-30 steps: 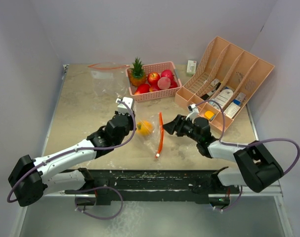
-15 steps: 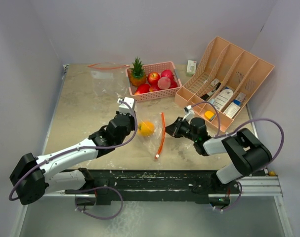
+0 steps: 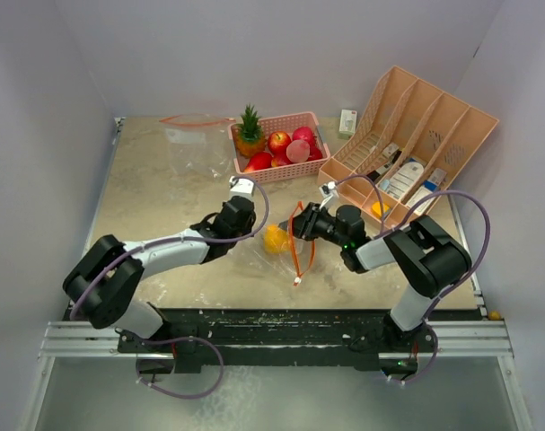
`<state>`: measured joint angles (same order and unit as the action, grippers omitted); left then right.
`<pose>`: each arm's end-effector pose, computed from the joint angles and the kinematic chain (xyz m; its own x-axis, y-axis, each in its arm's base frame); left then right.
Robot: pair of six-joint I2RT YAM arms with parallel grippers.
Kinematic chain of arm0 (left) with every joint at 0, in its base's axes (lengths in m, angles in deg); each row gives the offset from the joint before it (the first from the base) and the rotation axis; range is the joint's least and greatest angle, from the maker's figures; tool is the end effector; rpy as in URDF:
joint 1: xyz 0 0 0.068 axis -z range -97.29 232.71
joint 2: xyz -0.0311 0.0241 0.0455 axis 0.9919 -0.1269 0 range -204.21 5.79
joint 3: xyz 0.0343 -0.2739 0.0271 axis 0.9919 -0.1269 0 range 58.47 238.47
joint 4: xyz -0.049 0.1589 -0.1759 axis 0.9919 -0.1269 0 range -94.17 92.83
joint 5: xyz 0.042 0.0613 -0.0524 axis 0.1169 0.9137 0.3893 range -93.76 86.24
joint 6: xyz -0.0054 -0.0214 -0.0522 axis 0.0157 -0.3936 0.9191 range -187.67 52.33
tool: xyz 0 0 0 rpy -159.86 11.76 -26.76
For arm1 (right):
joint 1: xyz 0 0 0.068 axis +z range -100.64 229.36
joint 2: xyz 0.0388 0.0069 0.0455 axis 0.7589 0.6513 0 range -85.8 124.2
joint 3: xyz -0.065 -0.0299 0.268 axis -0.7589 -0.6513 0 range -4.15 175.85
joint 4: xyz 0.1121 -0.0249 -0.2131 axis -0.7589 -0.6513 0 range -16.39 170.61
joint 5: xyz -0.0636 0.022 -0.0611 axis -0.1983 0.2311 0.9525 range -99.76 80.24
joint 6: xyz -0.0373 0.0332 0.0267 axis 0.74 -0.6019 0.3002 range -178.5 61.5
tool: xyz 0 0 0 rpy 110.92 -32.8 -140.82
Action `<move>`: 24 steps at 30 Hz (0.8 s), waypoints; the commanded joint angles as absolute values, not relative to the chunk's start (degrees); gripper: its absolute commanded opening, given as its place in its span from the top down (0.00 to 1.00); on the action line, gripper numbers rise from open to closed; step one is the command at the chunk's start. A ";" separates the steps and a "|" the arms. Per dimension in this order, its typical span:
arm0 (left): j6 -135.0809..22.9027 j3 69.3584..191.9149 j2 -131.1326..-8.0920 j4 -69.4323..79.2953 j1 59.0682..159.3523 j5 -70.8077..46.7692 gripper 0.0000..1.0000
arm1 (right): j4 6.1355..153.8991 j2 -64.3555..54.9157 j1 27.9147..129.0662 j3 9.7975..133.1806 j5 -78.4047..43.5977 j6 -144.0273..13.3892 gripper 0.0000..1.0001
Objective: Open the zip-top bag and remove the fake food
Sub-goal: Pick up the fake vegetable from the zipper food storage bag.
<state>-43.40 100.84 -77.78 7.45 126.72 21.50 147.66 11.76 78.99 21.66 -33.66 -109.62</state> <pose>0.2177 -0.1867 0.2125 -0.5477 0.0122 -0.8366 0.1719 0.9802 -0.0983 0.2462 0.1585 0.1767 -0.6699 0.4378 -0.5997 -0.4485 0.4051 0.7967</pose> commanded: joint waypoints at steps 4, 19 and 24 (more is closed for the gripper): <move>-38.71 103.75 -83.85 10.58 124.09 12.60 1.00 | 145.42 12.06 79.88 24.48 -32.80 -103.73 0.51; -37.26 104.38 -87.77 12.25 124.02 9.87 1.00 | 125.38 8.30 87.28 27.21 -24.42 -88.51 0.16; -37.14 104.61 -88.28 12.19 124.04 9.78 1.00 | 121.57 8.35 90.00 27.56 -22.39 -84.87 0.13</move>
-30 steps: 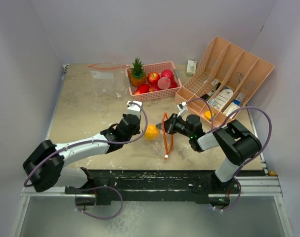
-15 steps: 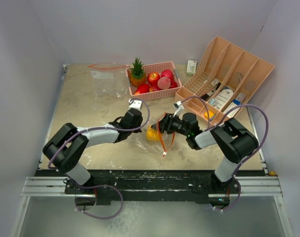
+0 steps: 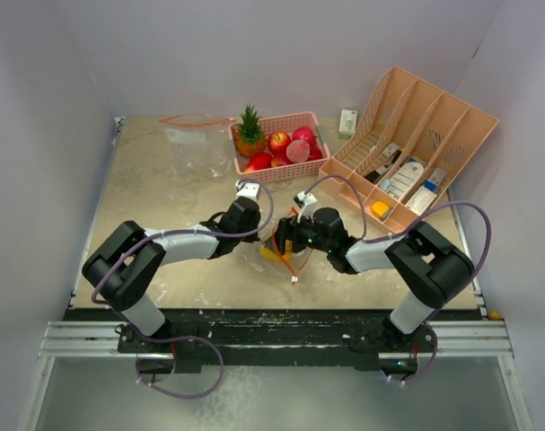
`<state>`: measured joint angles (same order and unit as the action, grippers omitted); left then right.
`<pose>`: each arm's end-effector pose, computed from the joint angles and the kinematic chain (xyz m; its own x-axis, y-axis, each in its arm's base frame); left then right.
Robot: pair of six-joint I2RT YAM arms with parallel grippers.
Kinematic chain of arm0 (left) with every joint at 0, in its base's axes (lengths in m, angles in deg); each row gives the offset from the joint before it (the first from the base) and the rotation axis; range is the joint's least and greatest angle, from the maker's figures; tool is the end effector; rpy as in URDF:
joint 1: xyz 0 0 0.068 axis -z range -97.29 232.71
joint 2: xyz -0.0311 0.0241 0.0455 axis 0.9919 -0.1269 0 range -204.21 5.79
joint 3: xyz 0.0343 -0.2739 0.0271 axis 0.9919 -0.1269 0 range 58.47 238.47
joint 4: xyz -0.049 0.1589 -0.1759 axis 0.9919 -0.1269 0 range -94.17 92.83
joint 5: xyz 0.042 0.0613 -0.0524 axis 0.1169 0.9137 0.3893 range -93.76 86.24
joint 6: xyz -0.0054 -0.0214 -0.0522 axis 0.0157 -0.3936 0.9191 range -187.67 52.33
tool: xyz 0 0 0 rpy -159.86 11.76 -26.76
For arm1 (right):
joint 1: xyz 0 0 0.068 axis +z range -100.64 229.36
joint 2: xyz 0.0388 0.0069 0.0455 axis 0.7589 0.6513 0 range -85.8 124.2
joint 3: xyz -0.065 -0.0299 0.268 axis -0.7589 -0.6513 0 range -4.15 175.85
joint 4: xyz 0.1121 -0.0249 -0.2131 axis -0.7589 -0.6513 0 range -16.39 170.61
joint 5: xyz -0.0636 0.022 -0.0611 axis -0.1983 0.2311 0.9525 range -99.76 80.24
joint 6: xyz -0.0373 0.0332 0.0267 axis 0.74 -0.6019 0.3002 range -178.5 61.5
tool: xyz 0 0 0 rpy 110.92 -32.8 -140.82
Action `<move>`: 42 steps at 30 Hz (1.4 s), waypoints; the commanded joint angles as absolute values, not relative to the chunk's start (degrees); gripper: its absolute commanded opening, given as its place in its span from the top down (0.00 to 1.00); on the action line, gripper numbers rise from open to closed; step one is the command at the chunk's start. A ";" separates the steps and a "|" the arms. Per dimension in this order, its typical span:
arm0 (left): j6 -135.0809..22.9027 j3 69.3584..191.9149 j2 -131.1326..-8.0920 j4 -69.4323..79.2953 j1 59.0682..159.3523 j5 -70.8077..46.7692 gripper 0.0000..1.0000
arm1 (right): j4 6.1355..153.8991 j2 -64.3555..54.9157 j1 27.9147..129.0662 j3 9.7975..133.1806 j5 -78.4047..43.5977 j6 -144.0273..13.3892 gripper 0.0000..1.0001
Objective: Open the zip-top bag and remove the fake food
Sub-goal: Pick up the fake vegetable from the zipper food storage bag, then place the fake vegetable in the bin.
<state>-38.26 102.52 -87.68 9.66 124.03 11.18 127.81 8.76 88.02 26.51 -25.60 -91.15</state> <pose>0.2398 -0.1972 0.1745 -0.6860 -0.0287 -0.7271 0.1819 0.9607 -0.2095 0.2284 0.1967 0.1742 -0.6234 0.1660 -0.7641 -0.5568 0.5919 0.5828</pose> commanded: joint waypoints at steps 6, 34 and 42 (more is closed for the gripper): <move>-37.17 104.74 -88.20 11.91 124.09 9.77 1.00 | 119.21 9.25 91.53 28.42 -23.20 -82.20 0.20; -35.38 98.46 -84.27 11.28 122.96 11.13 1.00 | 96.28 -8.35 77.32 47.14 -15.89 -80.04 0.55; -35.25 97.01 -82.83 11.21 122.95 10.95 1.00 | 89.69 15.52 76.52 77.62 -13.29 -73.31 0.53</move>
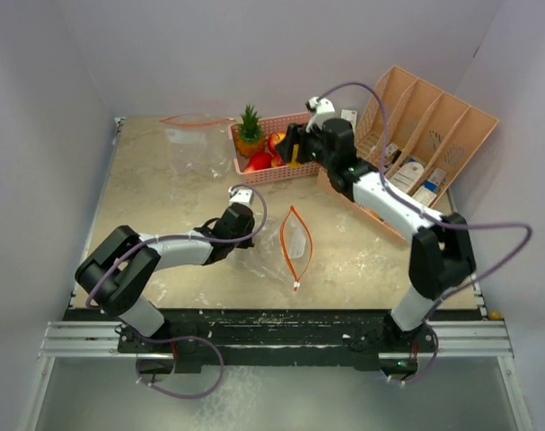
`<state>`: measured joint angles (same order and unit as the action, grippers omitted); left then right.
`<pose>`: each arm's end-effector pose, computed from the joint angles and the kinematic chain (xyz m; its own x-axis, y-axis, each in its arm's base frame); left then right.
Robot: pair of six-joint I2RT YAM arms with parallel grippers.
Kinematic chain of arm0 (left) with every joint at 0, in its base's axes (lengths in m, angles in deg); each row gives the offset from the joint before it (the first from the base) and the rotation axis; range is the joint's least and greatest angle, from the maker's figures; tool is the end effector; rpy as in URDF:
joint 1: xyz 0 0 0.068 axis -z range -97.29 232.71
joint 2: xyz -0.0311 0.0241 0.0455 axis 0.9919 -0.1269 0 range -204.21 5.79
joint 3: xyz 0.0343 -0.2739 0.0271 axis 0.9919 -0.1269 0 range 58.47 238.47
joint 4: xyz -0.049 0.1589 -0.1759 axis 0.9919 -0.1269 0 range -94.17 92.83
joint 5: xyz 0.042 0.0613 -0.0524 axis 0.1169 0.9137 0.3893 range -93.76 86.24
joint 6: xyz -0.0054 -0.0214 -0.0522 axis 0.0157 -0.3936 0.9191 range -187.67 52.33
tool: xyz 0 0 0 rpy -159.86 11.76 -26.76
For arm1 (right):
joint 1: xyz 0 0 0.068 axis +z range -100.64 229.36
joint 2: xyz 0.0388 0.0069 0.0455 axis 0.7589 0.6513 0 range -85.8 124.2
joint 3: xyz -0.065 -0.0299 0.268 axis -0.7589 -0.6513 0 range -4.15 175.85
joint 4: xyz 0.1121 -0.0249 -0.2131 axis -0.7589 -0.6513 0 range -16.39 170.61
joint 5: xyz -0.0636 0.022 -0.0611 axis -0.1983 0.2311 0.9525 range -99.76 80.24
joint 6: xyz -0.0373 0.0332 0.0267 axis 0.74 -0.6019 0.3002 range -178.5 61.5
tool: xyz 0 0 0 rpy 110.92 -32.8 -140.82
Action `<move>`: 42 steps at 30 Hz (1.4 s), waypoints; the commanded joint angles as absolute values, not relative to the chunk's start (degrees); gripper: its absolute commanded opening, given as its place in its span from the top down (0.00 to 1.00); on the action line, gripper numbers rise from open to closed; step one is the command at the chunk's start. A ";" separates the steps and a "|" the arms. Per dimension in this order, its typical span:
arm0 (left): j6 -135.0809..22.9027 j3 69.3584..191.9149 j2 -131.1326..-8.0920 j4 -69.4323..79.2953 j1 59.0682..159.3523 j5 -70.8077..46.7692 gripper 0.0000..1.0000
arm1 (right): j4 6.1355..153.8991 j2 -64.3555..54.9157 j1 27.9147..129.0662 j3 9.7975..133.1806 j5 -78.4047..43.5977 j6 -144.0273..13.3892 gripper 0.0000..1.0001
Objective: Open the zip-top bag and remove the fake food
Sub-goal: Place the fake vegetable in the bin, then reset both arms
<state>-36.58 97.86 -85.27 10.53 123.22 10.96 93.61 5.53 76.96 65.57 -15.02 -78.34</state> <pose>0.2285 -0.1819 0.1655 -0.7046 -0.0549 -0.7075 0.1463 0.9643 -0.2206 0.3252 0.1742 0.3384 -0.3088 0.2200 -0.9254 -0.4644 0.8142 0.3485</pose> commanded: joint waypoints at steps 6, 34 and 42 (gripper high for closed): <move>-35.74 96.42 -80.18 9.77 122.80 12.07 1.00 | 82.73 33.55 76.52 101.37 -11.93 -69.61 0.48; -26.69 95.97 -74.08 1.46 109.34 15.41 0.97 | 96.54 5.56 76.43 68.51 -8.91 -68.40 0.07; -23.68 99.56 -75.45 4.25 96.06 5.29 0.80 | 97.17 -10.47 76.43 47.43 -5.63 -69.94 0.08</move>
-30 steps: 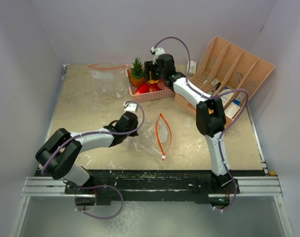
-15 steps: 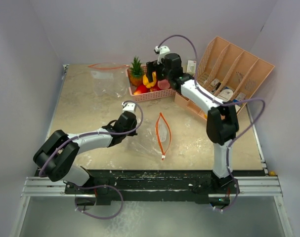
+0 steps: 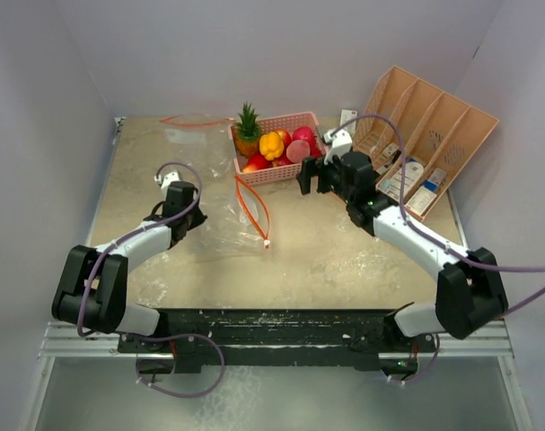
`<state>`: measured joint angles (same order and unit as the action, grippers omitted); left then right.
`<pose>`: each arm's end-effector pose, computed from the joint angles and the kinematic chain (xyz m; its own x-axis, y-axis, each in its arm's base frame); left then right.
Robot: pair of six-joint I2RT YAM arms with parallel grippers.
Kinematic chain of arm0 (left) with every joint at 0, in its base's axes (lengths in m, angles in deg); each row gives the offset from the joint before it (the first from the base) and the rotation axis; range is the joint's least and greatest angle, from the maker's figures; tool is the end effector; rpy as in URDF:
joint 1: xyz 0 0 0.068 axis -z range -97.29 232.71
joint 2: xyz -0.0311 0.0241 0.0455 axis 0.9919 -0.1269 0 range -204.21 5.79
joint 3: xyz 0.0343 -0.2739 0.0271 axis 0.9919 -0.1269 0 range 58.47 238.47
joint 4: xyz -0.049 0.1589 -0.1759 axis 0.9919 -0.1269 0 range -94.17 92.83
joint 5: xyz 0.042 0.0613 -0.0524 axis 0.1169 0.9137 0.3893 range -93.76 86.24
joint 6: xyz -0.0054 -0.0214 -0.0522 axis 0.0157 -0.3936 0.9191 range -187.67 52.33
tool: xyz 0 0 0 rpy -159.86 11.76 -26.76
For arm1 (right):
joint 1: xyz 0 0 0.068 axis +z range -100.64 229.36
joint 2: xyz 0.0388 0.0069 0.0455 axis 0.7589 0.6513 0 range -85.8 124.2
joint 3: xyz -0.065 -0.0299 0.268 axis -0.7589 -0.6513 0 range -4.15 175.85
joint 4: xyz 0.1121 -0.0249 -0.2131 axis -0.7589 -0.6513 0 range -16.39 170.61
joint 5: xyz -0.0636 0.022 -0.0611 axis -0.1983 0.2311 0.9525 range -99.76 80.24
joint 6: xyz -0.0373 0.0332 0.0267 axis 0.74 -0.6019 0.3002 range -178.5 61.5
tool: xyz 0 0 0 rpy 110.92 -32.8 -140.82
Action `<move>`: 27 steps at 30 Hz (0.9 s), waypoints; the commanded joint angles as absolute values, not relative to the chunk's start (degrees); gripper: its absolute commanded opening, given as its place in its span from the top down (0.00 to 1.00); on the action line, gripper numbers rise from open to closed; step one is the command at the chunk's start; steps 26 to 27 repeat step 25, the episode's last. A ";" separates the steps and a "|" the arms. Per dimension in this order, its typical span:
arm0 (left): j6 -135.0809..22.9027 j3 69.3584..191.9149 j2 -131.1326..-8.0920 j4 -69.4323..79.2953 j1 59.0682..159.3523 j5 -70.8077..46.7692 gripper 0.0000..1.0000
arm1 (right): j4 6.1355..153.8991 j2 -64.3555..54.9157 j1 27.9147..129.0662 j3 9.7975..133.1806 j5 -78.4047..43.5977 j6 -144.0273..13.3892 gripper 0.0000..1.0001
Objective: Open the zip-top bag and remove the fake food
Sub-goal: Reset both arms
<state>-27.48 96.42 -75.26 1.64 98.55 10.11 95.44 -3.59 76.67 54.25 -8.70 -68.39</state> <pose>0.2560 -0.0627 0.1910 -0.5776 -0.4874 -0.6549 -0.3572 0.8722 -0.3341 0.2892 0.1486 0.3264 -0.2128 0.0834 -0.9735 -0.4120 0.8958 0.1668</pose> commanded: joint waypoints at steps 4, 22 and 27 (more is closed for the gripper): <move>-23.59 100.04 -75.49 5.77 95.63 4.85 0.18 | 95.06 -18.03 76.43 39.89 -7.83 -71.21 0.07; -24.51 95.06 -61.95 6.70 97.53 8.06 0.01 | 92.33 -37.54 76.52 26.06 -3.47 -76.19 0.01; -24.69 95.05 -62.05 6.62 97.65 8.02 0.01 | 92.95 -39.06 76.52 25.74 -4.91 -76.23 0.00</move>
